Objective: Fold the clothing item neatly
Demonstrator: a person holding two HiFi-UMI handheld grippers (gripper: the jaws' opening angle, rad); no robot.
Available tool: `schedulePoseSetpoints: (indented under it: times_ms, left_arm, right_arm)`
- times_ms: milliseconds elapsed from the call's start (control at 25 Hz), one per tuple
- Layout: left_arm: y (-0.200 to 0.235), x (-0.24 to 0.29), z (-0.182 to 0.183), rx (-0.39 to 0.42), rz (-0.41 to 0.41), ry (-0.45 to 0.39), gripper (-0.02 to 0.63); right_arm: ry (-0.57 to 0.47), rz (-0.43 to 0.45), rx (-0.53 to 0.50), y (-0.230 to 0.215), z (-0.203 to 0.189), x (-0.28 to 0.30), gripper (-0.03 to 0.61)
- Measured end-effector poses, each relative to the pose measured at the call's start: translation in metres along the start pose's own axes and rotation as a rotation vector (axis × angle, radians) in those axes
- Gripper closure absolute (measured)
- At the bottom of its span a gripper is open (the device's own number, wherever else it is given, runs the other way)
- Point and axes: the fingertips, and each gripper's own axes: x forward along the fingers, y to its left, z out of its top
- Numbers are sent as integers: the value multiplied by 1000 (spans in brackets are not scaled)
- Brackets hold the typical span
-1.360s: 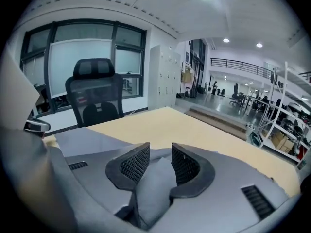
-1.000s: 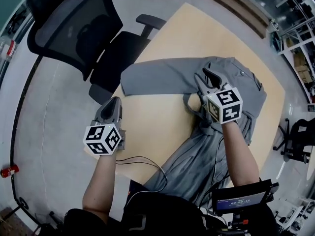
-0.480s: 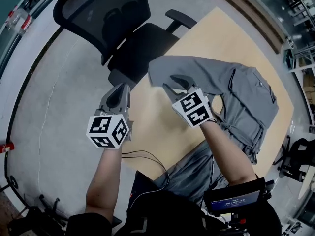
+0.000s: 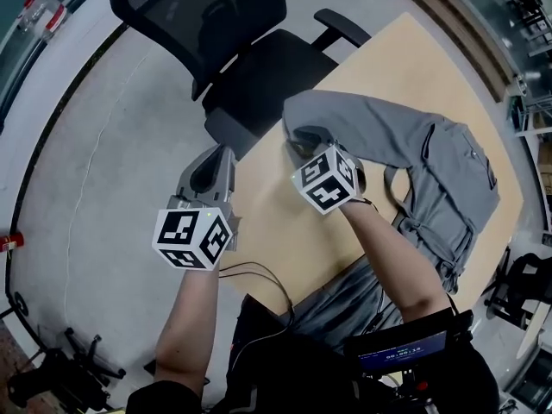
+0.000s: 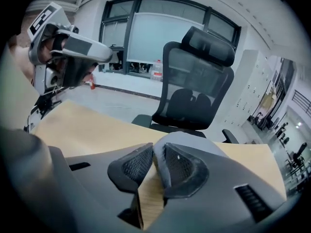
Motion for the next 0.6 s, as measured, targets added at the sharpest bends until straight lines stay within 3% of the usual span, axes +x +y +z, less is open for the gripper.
schedulePoseSetpoints:
  times_ms: [120, 240, 440, 600]
  left_arm:
    - [-1, -1, 0, 2, -11, 7, 614]
    - [-7, 3, 4, 4, -32, 8, 615]
    - [-35, 19, 13, 10, -86, 9, 615]
    - [-66, 39, 15, 19, -144, 27, 615]
  right_arm:
    - [-17, -5, 15, -3, 7, -3, 546]
    - [-38, -4, 51, -9, 15, -12, 549]
    - [-156, 1, 246, -45, 30, -46, 552]
    - [-227, -47, 347, -83, 32, -80, 552]
